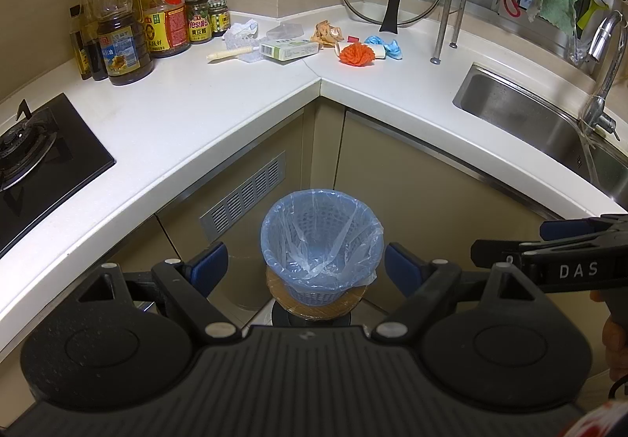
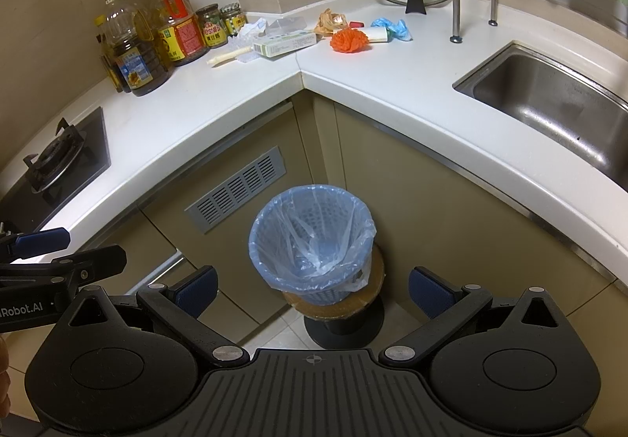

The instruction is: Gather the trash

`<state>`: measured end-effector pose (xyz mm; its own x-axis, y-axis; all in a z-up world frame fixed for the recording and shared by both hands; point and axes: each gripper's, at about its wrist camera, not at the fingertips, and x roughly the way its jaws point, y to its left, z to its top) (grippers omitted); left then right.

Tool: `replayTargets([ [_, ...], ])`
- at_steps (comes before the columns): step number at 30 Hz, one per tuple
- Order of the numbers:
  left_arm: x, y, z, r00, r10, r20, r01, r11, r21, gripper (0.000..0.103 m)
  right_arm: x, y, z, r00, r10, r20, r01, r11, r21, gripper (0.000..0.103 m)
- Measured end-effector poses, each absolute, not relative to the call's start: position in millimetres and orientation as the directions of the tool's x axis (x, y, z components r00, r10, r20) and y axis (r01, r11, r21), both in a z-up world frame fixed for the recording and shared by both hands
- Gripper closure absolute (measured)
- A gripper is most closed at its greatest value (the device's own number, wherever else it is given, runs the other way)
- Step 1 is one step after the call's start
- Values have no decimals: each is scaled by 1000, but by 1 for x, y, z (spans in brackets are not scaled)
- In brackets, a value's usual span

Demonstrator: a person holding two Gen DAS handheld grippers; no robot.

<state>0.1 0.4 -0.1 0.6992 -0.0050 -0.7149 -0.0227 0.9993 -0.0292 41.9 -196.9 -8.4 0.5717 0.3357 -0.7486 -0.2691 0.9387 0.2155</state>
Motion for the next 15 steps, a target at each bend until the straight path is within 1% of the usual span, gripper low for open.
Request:
replayTargets([
  [15, 0, 0, 0, 699, -4, -715, -23, 999, -29, 17, 40, -194, -5, 572, 336, -749, -269, 939, 215, 0],
])
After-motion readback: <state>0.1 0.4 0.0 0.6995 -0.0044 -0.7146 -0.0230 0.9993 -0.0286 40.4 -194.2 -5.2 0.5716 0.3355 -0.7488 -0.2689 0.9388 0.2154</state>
